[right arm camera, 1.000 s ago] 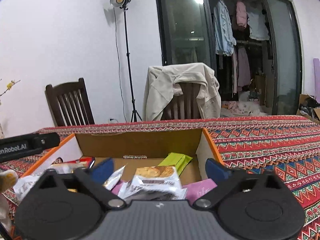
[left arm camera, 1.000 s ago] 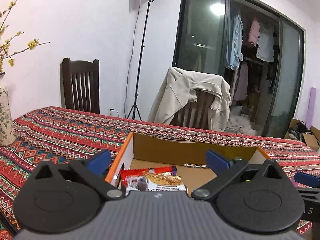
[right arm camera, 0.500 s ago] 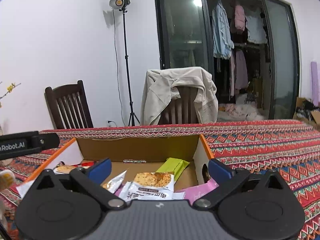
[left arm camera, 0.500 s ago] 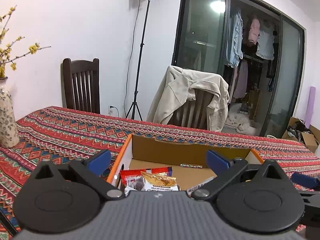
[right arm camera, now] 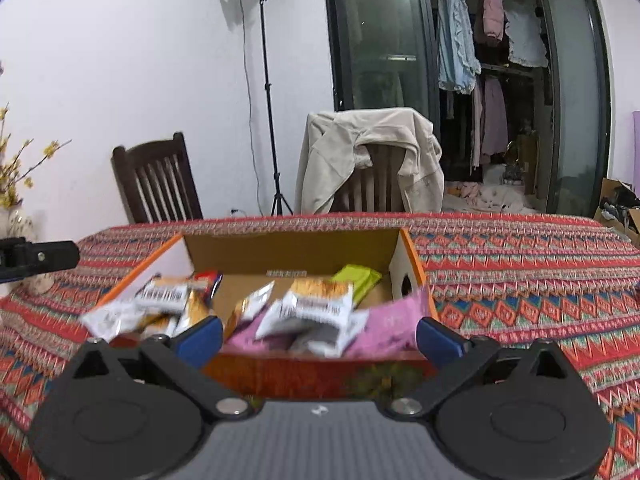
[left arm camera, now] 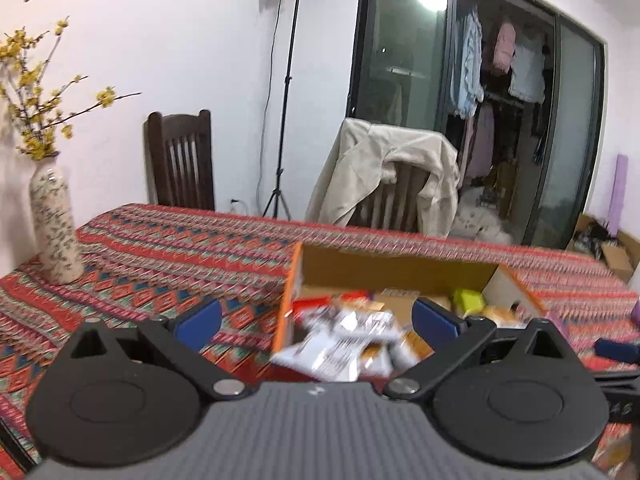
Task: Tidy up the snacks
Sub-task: 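Withdraw both grippers from the box back toward the snack pile, then grasp the white snack packet on the tablecloth with the right gripper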
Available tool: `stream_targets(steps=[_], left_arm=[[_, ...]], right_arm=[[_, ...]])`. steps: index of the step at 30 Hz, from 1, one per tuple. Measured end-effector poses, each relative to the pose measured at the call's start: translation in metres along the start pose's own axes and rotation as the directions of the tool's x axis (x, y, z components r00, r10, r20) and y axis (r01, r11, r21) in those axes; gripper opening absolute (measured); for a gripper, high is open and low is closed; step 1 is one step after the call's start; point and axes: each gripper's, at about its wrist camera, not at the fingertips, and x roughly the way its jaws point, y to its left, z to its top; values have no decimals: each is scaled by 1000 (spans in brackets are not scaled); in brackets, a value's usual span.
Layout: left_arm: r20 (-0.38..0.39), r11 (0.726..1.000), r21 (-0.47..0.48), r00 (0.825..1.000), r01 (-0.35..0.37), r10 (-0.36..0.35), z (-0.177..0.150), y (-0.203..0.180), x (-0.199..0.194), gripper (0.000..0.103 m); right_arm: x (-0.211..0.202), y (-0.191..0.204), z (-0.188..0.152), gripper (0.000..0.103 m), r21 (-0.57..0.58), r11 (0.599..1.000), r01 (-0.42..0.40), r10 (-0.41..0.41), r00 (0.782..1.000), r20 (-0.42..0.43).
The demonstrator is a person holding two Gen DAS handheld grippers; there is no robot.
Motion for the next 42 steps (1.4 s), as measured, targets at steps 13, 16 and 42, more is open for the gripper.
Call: stream_targets(steps=[13, 16, 42], left_arm=[[-112, 1000, -1, 994, -15, 14, -70, 45, -12, 103], [-117, 1000, -17, 993, -12, 10, -80, 52, -7, 103], [-157, 997, -78, 988, -7, -5, -85, 63, 1, 103]], right_arm=[[0, 39, -54, 103, -83, 993, -80, 66, 985, -158], [8, 53, -55, 103, -102, 990, -101, 80, 979, -188], [49, 94, -76, 103, -144, 983, -117, 81, 968, -239]])
